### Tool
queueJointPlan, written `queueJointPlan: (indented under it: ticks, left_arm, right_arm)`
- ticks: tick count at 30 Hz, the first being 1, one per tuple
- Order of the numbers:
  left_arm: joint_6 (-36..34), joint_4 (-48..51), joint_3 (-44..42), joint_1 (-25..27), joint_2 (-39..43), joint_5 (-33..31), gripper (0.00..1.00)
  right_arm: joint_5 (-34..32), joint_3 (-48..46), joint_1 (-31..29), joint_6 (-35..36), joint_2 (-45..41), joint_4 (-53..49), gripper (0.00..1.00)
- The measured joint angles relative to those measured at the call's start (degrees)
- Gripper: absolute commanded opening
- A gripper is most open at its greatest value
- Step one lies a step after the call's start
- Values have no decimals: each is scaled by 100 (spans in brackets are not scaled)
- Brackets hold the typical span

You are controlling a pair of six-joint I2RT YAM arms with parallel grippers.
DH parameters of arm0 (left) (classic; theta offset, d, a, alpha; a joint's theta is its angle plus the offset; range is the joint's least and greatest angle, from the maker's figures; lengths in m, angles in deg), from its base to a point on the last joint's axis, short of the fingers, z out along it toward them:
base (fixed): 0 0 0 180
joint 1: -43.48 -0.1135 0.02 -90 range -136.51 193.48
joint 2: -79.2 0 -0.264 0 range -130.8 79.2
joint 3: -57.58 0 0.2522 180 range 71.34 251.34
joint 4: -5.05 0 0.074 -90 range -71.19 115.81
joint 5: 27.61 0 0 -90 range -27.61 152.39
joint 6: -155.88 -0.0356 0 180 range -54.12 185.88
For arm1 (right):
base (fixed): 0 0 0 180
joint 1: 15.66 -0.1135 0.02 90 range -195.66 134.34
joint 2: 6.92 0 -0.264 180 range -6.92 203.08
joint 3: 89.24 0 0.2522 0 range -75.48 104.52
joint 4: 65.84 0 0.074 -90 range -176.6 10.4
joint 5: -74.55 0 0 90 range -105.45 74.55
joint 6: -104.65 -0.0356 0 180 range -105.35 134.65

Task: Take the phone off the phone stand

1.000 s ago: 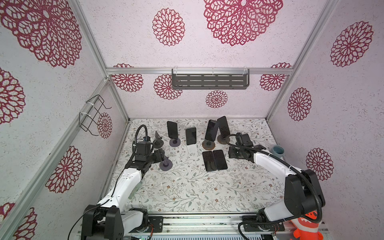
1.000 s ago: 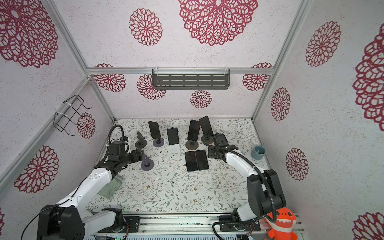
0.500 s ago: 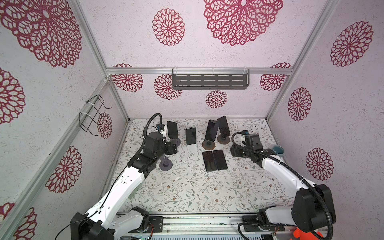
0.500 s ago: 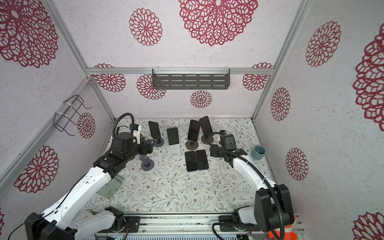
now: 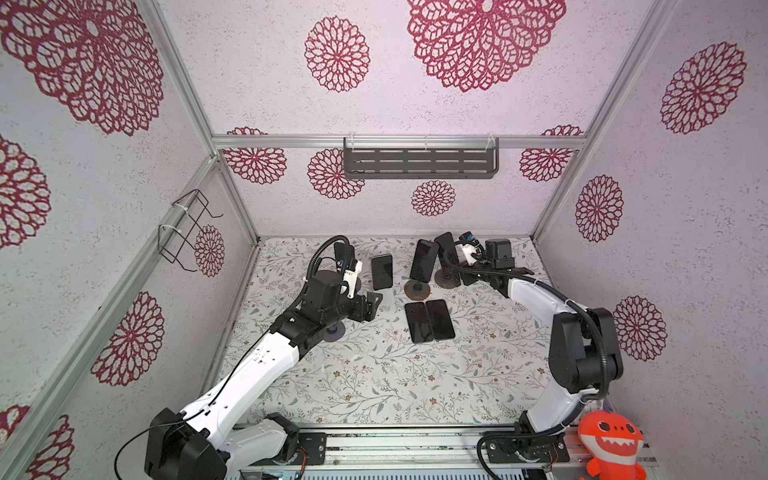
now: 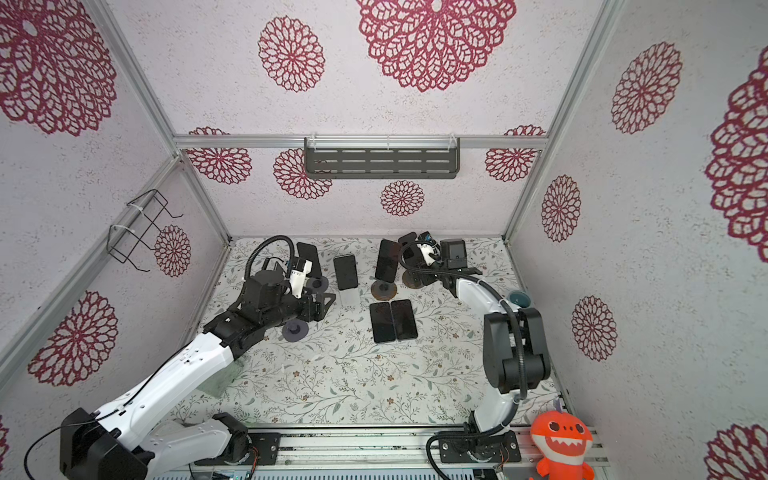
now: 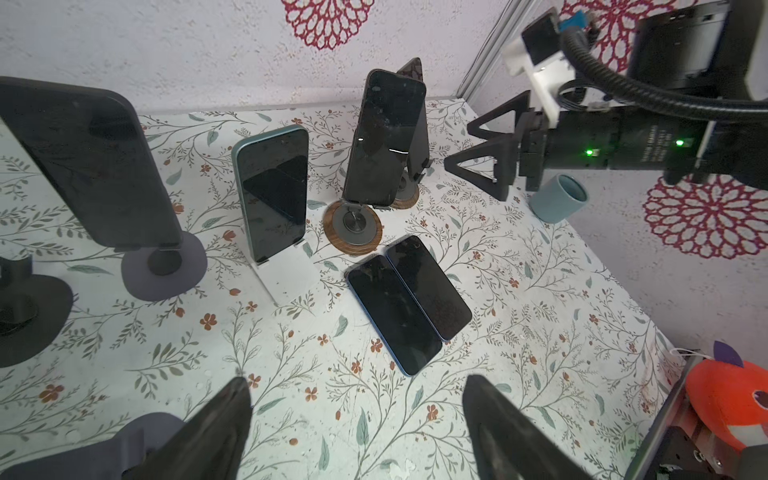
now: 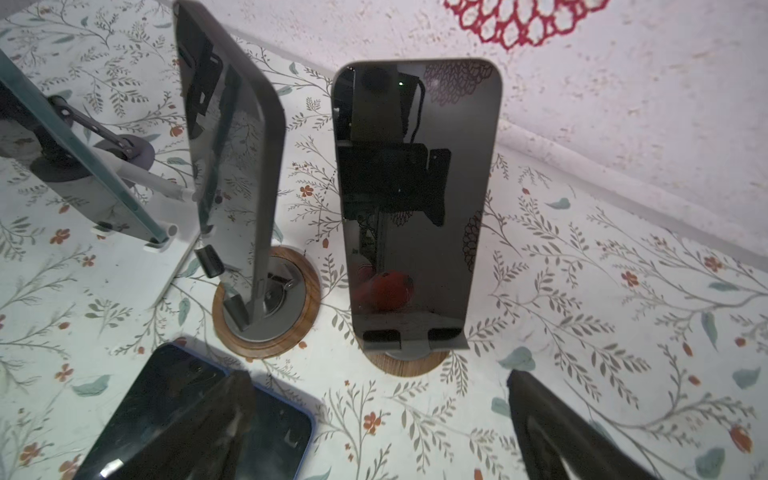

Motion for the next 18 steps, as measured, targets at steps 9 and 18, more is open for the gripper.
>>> queueJointPlan:
  ticks: [9,18]
  left_arm:
    - [-2,4,-144,0,162,-11,84]
    - [-63,26,-144,0,162,-122,85]
  right_arm:
    - [354,859,101,181,874,17,99]
    - [586,1292,144,101,1279,31,99]
